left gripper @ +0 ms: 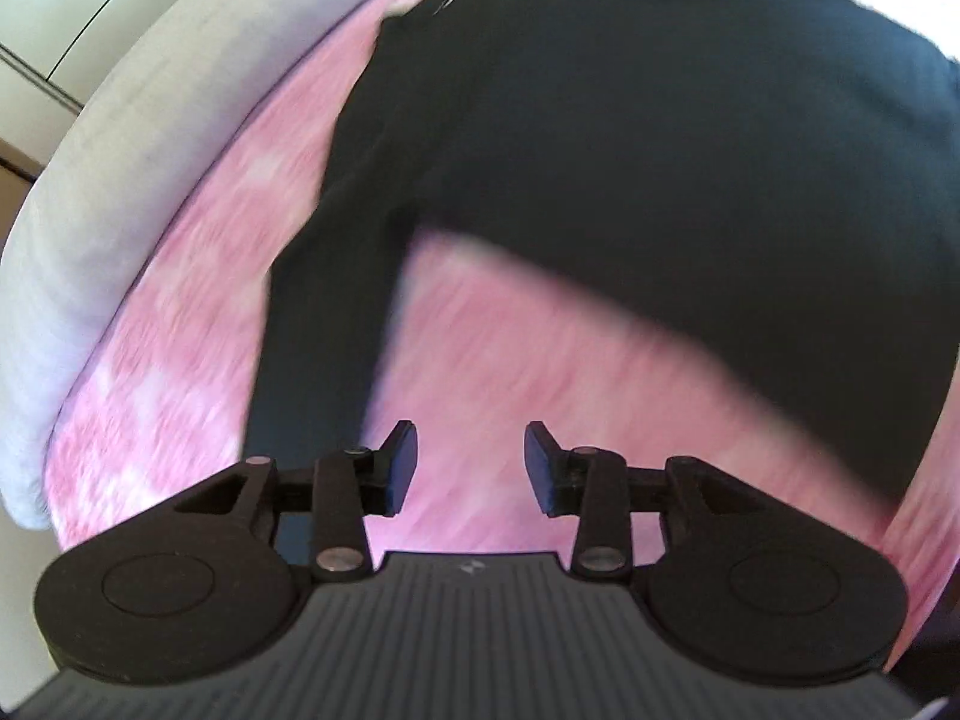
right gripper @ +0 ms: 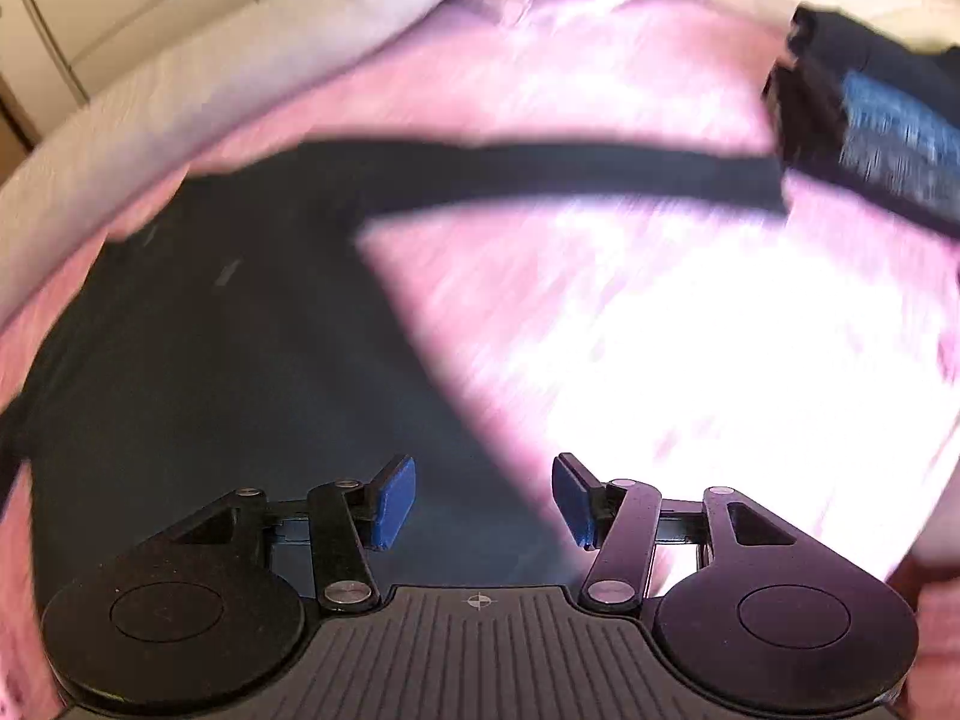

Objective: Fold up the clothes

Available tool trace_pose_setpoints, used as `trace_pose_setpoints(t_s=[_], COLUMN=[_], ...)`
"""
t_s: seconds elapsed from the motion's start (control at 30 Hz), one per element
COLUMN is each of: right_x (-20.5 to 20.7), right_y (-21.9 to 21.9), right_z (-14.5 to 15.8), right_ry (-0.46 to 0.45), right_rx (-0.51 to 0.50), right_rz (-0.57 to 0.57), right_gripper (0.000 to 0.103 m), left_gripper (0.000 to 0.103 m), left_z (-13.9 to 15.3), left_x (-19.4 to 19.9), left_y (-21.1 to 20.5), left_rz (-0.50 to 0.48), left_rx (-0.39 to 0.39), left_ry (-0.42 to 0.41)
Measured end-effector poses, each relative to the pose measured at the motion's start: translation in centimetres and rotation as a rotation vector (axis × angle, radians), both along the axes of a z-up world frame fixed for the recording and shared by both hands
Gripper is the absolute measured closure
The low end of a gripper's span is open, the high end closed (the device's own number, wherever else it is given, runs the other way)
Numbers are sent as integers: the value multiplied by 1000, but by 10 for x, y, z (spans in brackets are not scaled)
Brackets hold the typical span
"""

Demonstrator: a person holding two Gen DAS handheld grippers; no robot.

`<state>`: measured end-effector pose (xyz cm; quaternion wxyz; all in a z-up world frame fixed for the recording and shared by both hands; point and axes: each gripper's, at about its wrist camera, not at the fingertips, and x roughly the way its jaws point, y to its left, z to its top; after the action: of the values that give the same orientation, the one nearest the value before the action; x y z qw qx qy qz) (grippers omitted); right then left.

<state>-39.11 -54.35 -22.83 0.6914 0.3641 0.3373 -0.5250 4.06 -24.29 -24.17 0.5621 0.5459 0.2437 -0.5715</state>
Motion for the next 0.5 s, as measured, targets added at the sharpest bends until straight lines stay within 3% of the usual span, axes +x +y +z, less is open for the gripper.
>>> trace_pose_setpoints(t_s=[0.17, 0.23, 0.33, 0.43, 0.5], right_x=[-111, -151, -191, -207, -213], right_y=[-126, -166, -199, -220, -227], right_z=[-7, -15, -36, -54, -58], right_ry=[-47, -66, -115, -194, -247], right_rx=[-46, -40, 7, 59, 74], right_rz=[-98, -138, -173, -169, -146], right_gripper=[48, 48, 48, 51, 96], left_gripper=[67, 67, 67, 65, 65], left_z=[-11, -19, -24, -21, -18], left_x=[-137, -197, -276, -326, -350], left_y=[-93, -138, -199, -244, -269], left_rz=[-84, -181, -336, -423, -471], left_rx=[13, 35, 24, 3, -8], left_ry=[21, 29, 33, 45, 45])
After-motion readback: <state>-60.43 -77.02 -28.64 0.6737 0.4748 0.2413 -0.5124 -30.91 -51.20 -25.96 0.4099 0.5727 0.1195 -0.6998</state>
